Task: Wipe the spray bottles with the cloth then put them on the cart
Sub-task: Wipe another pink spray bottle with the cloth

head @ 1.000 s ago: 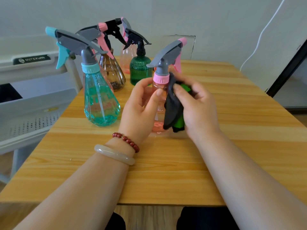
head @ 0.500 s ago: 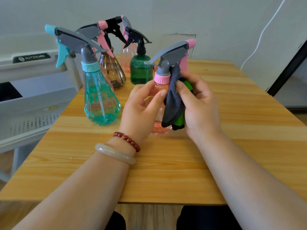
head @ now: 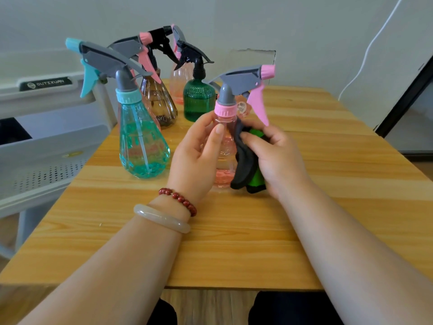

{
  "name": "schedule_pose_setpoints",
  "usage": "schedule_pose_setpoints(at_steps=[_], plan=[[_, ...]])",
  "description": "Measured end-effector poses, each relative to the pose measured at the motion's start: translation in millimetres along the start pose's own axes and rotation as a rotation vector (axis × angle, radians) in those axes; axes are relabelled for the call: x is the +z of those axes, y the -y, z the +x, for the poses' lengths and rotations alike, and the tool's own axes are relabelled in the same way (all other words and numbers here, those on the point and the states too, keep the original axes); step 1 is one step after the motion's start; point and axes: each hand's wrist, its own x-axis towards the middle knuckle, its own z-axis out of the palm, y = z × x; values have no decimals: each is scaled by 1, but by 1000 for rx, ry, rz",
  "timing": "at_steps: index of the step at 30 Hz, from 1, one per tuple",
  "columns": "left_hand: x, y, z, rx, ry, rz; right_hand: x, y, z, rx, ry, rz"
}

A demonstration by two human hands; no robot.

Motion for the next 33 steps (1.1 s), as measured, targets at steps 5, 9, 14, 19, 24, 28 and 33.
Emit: schedule_pose_setpoints(at_steps=[5, 9, 14, 19, 24, 28, 33], plan=[[-1, 1, -1, -18, 61, 9, 0, 5, -3, -142, -18, 15], [2, -2, -1, -63, 140, 45, 1, 2, -3, -151, -23, -107], [2, 6, 1, -52, 143, 145, -5, 0, -2, -49, -71, -265], [-1, 7, 5, -113, 46, -19, 4, 4, -10, -335, 40, -298], [-6, -2, 4, -136, -45, -116, 6, 1, -11, -352, 0, -372], [-8, -4, 6, -144, -67, -128, 9, -4, -18, -646, 43, -565], [-7, -8, 3, -178, -43, -102, 8, -9, -8, -405, -77, -532]])
